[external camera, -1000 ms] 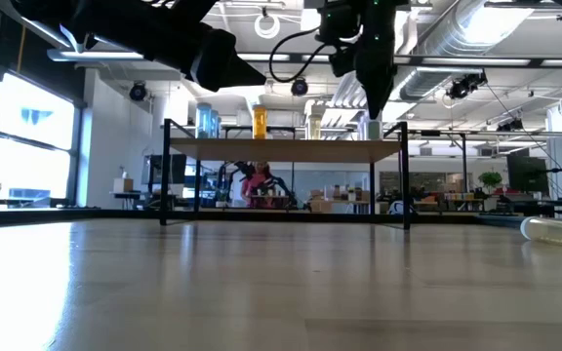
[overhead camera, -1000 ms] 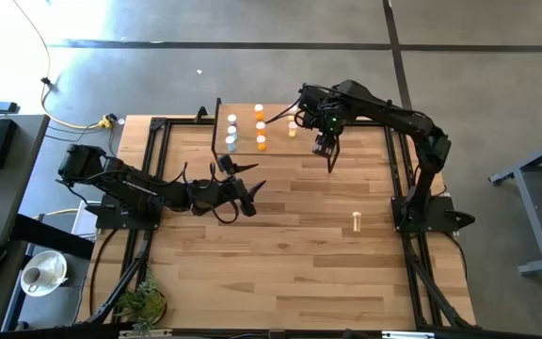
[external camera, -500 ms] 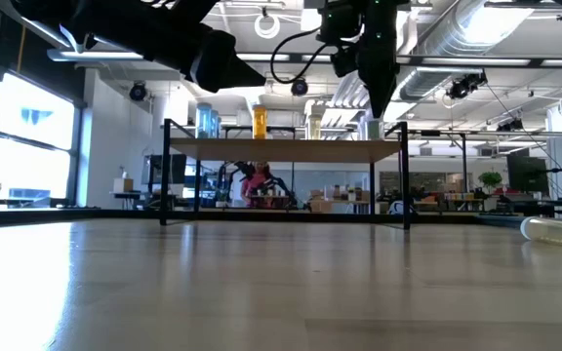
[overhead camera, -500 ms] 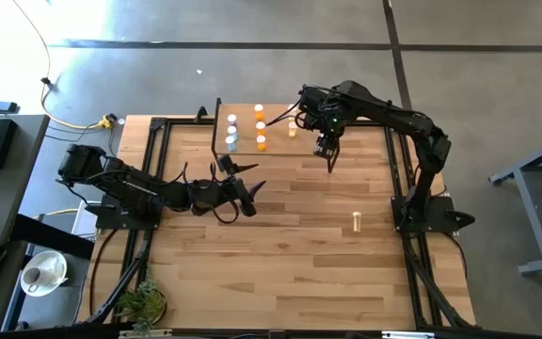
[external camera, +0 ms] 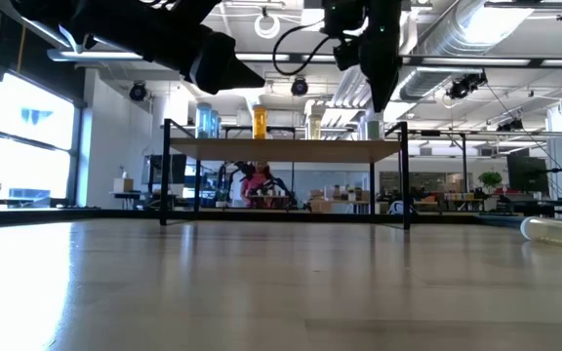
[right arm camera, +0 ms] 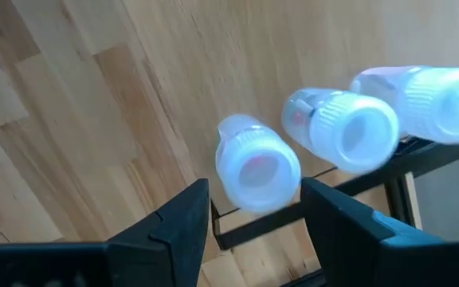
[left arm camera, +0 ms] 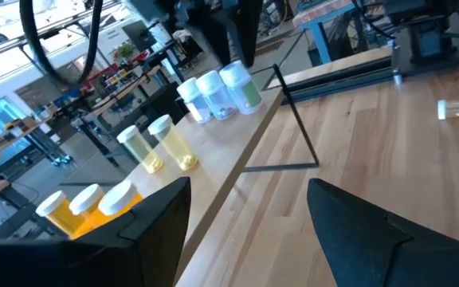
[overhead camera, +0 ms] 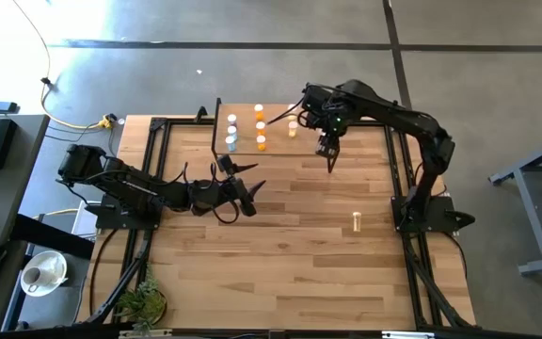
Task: Pick and place medicine bottles onto shelf by color
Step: Put the white pill bottle on the shelf aligned with the other white pill bottle, then put the yellow pill bottle on the shelf aligned with the other yellow pill bottle
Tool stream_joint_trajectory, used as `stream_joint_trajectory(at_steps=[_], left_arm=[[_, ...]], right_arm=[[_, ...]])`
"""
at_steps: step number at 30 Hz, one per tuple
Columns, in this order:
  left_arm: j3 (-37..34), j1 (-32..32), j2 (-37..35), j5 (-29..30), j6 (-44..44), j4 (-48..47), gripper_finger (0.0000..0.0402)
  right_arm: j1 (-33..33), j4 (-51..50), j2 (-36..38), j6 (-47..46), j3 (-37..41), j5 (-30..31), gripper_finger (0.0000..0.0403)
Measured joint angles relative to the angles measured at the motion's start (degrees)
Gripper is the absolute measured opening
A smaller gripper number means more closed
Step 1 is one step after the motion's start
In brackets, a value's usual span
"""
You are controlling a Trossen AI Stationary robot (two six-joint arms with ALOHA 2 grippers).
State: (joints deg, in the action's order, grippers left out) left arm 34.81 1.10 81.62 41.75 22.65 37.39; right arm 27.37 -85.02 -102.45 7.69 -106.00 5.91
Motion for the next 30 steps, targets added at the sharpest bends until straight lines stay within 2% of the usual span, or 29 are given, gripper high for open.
stream_joint_trajectory(at_steps=[11, 15, 22, 30], left_arm=[[0.0, 0.0, 0.0, 1.4, -0.24, -1.14, 0.0243], [0.0, 0.04, 0.0, 1.41, -4.5, -3.68, 0.0243], [0.0, 0.3, 0.0, 0.46, -11.73, -11.85, 0.0243], [0.0, 3.16, 0.0, 0.46, -11.99, -12.74, 0.0243]], right_arm=[[-4.42, -1.35, 5.51, -8.45, -0.02, 0.63, 0.019], [-7.02, -3.18, 6.65, -12.12, -0.03, 0.69, 0.019], [-13.67, -5.03, 6.44, -17.79, -0.07, 6.03, 0.019], [-21.44, -5.02, 6.44, -23.19, -0.04, 9.05, 0.019]])
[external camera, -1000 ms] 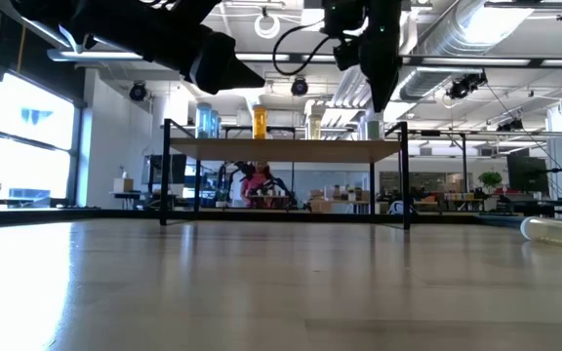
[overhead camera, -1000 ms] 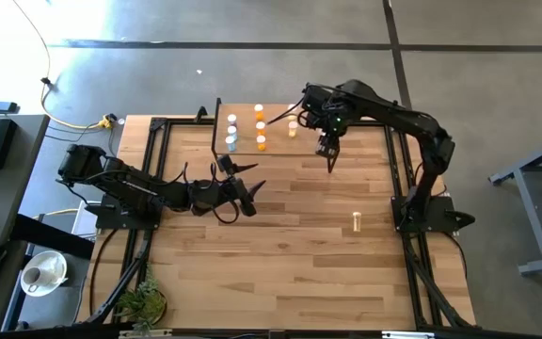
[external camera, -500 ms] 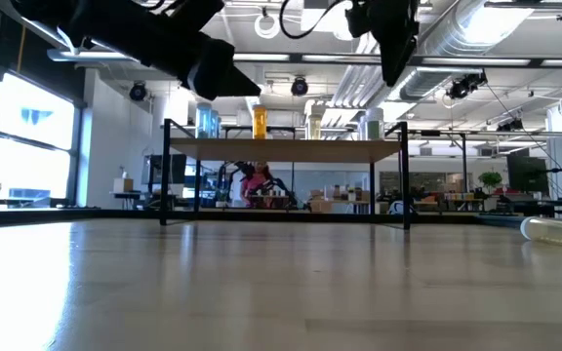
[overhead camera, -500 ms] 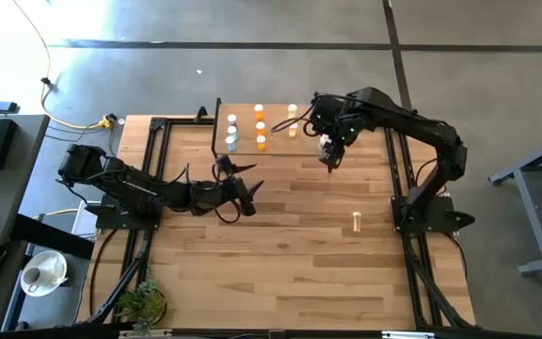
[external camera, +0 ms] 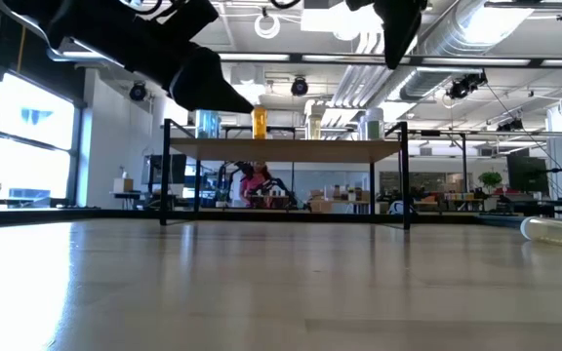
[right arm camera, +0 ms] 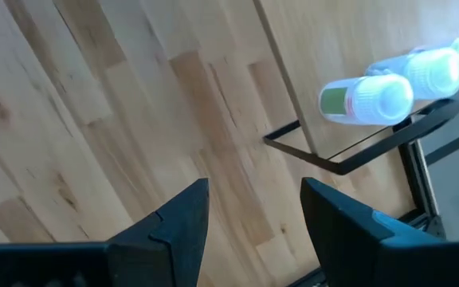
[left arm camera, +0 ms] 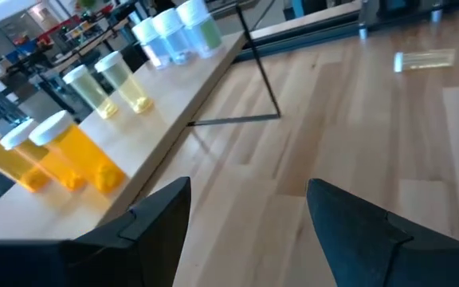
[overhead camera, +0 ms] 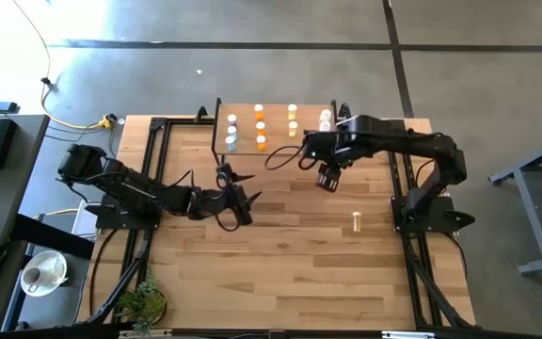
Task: Pick and place medicine bottles onto shelf by color
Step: Put the yellow pill bottle on the shelf aligned with the other yellow pill bottle
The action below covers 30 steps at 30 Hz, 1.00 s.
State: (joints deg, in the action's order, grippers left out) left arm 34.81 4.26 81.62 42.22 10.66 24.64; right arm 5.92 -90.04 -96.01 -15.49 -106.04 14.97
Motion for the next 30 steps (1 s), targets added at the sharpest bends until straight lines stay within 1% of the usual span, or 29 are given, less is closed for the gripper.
stream_joint_trajectory(at_steps=[5, 14, 16, 22, 26, 30], left_arm=[[0.0, 2.29, 0.0, 1.32, 2.35, 0.02, 0.0243], [0.0, 5.38, -0.27, 5.8, 5.0, 1.67, 0.0243], [0.02, 5.86, -0.86, 5.96, 4.99, 1.76, 0.0243], [0.04, 7.18, -2.67, 5.99, 4.98, 1.88, 0.0243], [0.04, 7.23, -3.23, 5.98, 4.98, 1.8, 0.0243], [0.04, 7.2, -3.23, 5.99, 4.98, 1.81, 0.0243]], right_arm=[[-4.25, 0.01, 0.0, -5.11, 0.0, 3.65, 0.019], [-10.97, 0.23, 0.03, -11.08, 0.74, 9.14, 0.019], [-11.94, 0.15, 0.53, -12.26, 3.99, 9.93, 0.019], [-15.33, 0.84, 3.21, -16.06, 17.86, 10.3, 0.019], [-17.53, 2.25, 6.84, -24.45, 25.5, 8.22, 0.019], [-20.53, 7.09, 11.29, -32.72, 32.62, 6.84, 0.019]])
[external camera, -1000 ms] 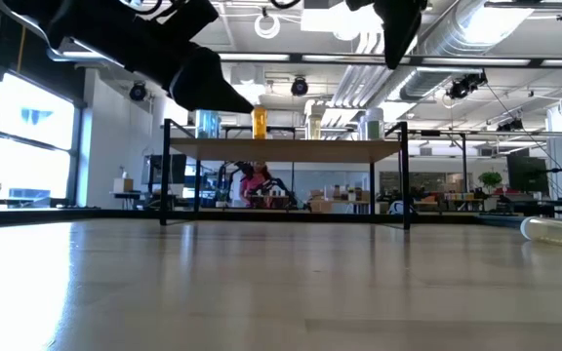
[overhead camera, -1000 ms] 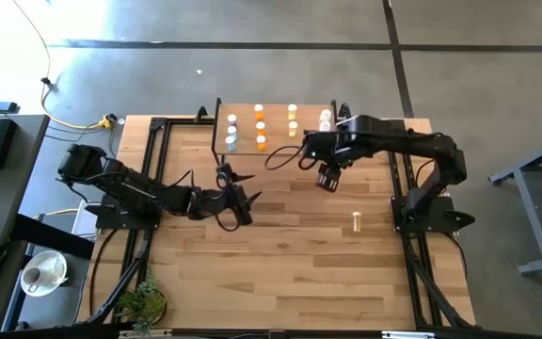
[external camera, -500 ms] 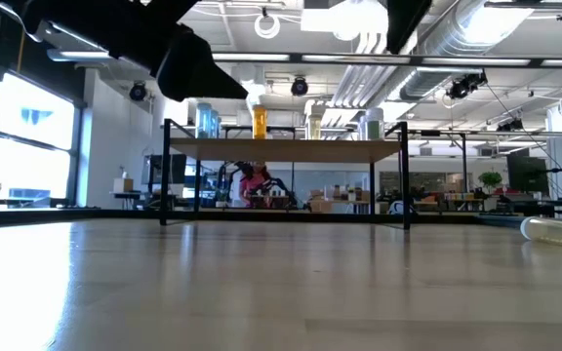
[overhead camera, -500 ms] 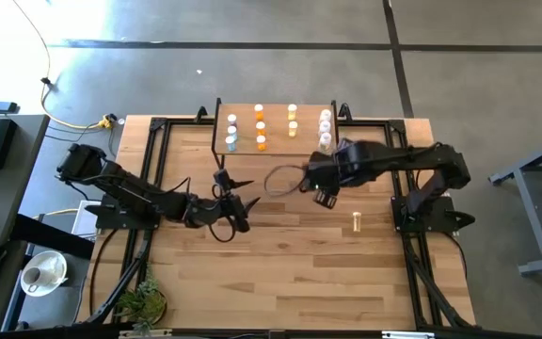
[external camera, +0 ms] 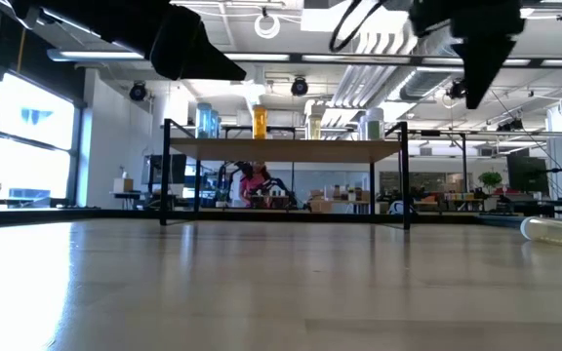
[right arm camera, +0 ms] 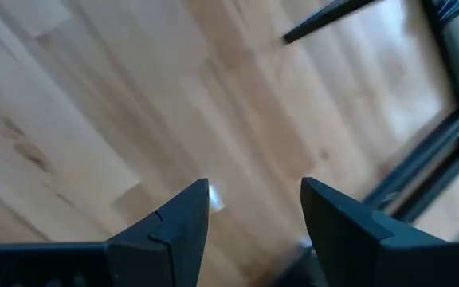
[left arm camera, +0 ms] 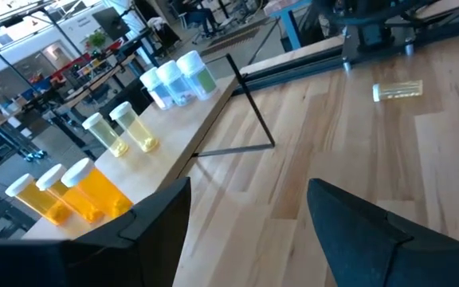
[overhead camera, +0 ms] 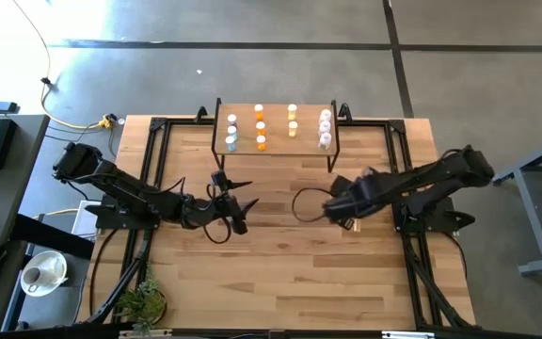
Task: Pick and place medicine bottles onto shelf by color
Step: Put the yellow pill bottle on the shelf aligned with the other yellow pill bottle
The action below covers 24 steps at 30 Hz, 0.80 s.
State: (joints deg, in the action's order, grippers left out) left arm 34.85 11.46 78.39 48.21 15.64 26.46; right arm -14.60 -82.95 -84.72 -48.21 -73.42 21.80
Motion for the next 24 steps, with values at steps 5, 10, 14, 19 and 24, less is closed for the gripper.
stream_joint_trajectory(at_steps=[5, 10, 14, 19, 24], left_arm=[[0.0, 0.0, 0.0, -0.02, -0.16, -0.01, 0.0243], [0.0, 0.0, 0.0, -0.02, -0.7, 0.0, 0.0243], [0.0, 0.0, 0.0, -0.04, -2.83, -0.02, 0.0243], [0.0, 0.0, 0.0, -0.04, -3.86, -0.06, 0.0243], [0.0, 0.0, 0.0, -0.07, -6.42, -0.09, 0.0243]], right_arm=[[-3.61, 5.2, 5.07, -12.65, 8.67, -1.97, 0.019], [-6.53, 10.16, 8.48, -27.18, 16.19, -6.0, 0.019], [-8.26, 16.71, 9.12, -34.02, 21.13, -8.66, 0.019], [-9.16, 23.35, 9.08, -39.73, 25.97, -9.25, 0.019], [-9.19, 26.93, 9.08, -45.17, 29.9, -9.27, 0.019]])
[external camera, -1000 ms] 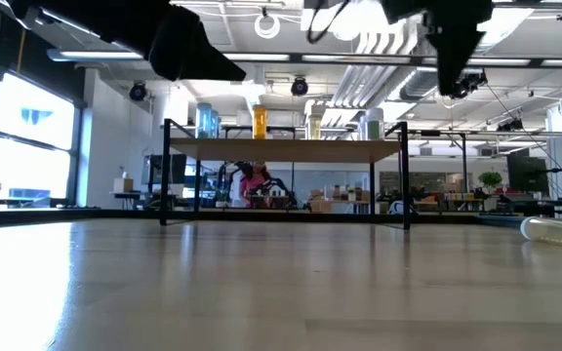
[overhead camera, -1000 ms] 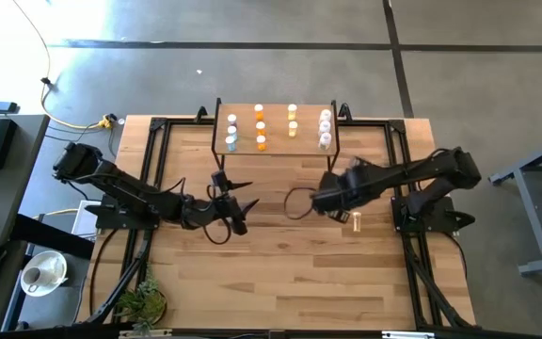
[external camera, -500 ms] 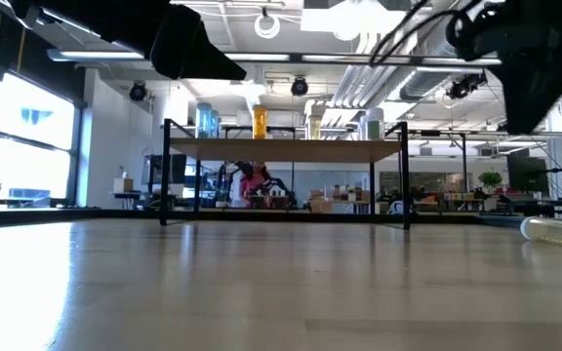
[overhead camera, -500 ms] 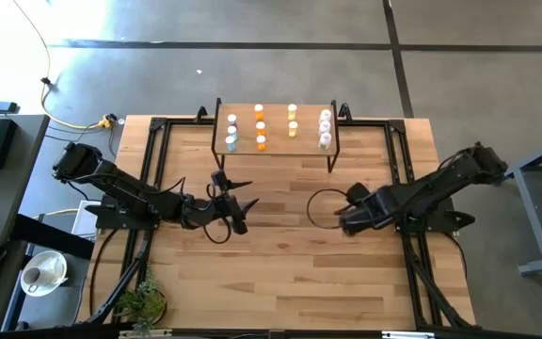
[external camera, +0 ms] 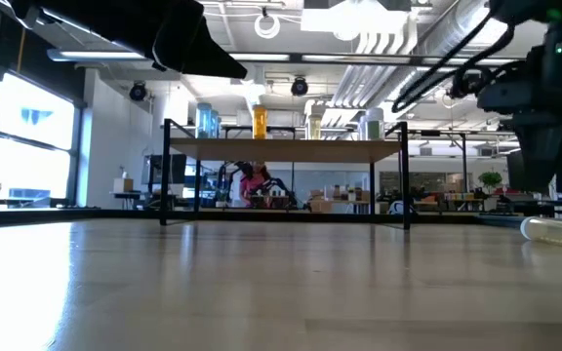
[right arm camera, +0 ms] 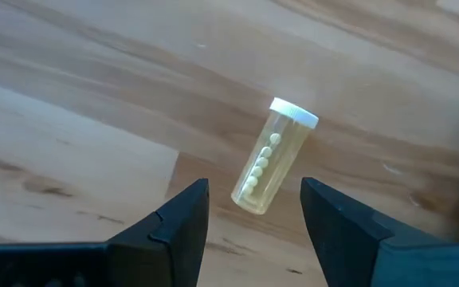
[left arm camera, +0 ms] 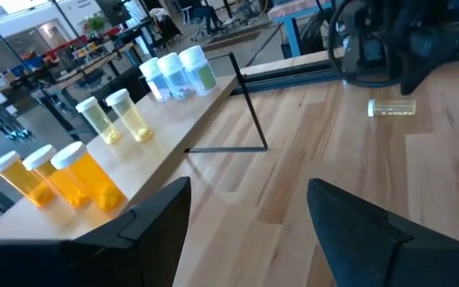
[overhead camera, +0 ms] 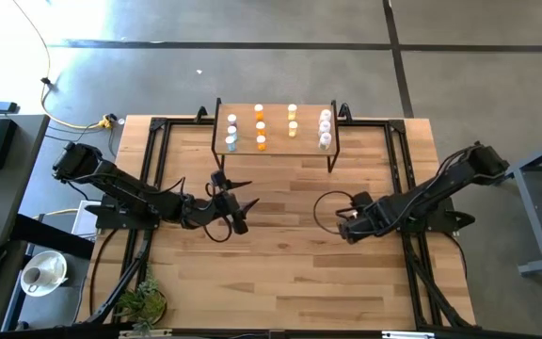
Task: Pick and place medicine bottles onto shelf by color
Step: Put the yellow pill bottle on the shelf aligned with the other yellow pill bottle
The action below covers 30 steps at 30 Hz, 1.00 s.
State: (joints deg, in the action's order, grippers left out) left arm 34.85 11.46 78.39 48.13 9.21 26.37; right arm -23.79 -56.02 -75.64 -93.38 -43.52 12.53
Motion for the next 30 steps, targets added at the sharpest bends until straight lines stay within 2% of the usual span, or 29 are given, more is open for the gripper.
stream_joint_trajectory(at_steps=[9, 17, 20, 27, 30], left_arm=[[0.0, 0.0, 0.0, -0.04, -3.07, 0.0, 0.0243], [0.0, 0.0, 0.0, -0.04, -4.55, 0.0, 0.0243], [0.0, 0.0, 0.0, -0.04, -4.57, 0.0, 0.0243], [0.0, 0.0, 0.0, -0.13, -5.63, 0.02, 0.0243], [0.0, -0.34, 0.0, -3.38, -7.52, 0.02, 0.0243]], right_arm=[[0.0, 7.29, 0.0, -4.16, 7.33, -1.74, 0.019], [0.0, 14.9, -0.02, -4.21, 12.13, -2.06, 0.0186], [0.0, 16.04, 0.12, -3.83, 13.06, -2.1, 0.0168], [0.0, 15.51, 0.09, -2.35, 13.17, -2.14, 0.0096], [0.0, 15.65, 0.09, -1.16, 13.17, -2.0, 0.0076]])
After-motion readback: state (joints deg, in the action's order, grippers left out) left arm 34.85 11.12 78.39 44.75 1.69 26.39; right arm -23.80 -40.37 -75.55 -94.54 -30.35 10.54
